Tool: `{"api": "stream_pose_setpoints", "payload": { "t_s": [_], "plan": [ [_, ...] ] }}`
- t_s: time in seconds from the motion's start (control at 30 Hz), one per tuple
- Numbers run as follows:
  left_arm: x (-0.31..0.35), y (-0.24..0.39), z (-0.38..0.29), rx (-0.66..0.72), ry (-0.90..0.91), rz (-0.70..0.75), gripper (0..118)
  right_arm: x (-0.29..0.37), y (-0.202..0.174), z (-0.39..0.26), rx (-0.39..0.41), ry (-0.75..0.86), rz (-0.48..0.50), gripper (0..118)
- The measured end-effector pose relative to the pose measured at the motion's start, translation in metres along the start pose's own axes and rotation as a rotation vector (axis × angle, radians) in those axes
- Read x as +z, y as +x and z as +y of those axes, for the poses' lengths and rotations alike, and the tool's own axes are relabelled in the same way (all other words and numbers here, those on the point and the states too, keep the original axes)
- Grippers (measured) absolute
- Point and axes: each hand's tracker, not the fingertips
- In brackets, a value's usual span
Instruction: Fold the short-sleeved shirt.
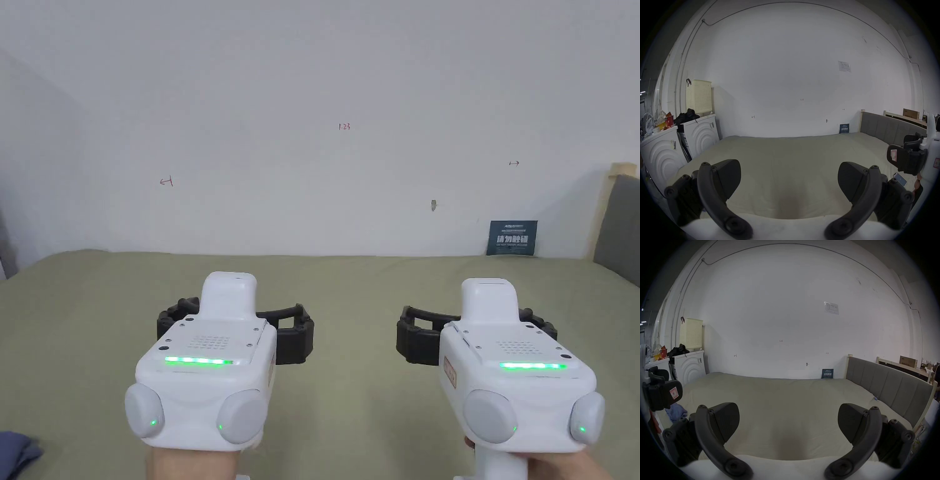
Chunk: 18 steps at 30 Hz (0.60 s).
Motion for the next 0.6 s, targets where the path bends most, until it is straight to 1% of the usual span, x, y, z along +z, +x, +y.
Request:
{"api": "stream_pose_setpoints", "payload": {
  "t_s": [0.13, 0.2, 0.27, 0.4, 0.47, 0.5, 0.6],
  "plan": [
    [0.001, -0.001, 0.003, 0.004, 0.003, 0.000, 118, -0.004, 0.001, 0.003, -0.037, -0.024, -0.017, 118],
    [0.001, -0.002, 0.003, 0.004, 0.005, -0.002, 118, -0.003, 0.001, 0.003, -0.029, -0.026, -0.027, 118],
    [0.001, -0.002, 0.002, 0.000, 0.004, 0.000, 118, -0.003, 0.000, 0.002, -0.004, -0.019, -0.032, 118],
    [0.000, -0.003, 0.002, 0.004, -0.001, 0.000, 118, 0.000, -0.004, -0.003, 0.029, 0.027, -0.021, 118],
    [-0.001, -0.003, 0.002, 0.006, -0.006, -0.002, 118, 0.000, -0.006, -0.001, 0.043, 0.022, -0.021, 118],
    [-0.002, -0.003, 0.002, 0.007, -0.007, -0.003, 118, 0.001, -0.006, -0.001, 0.042, 0.028, 0.000, 118],
    [-0.003, -0.002, 0.003, 0.003, -0.006, -0.002, 118, 0.003, -0.009, 0.001, 0.036, 0.035, 0.002, 118]
  ]
}}
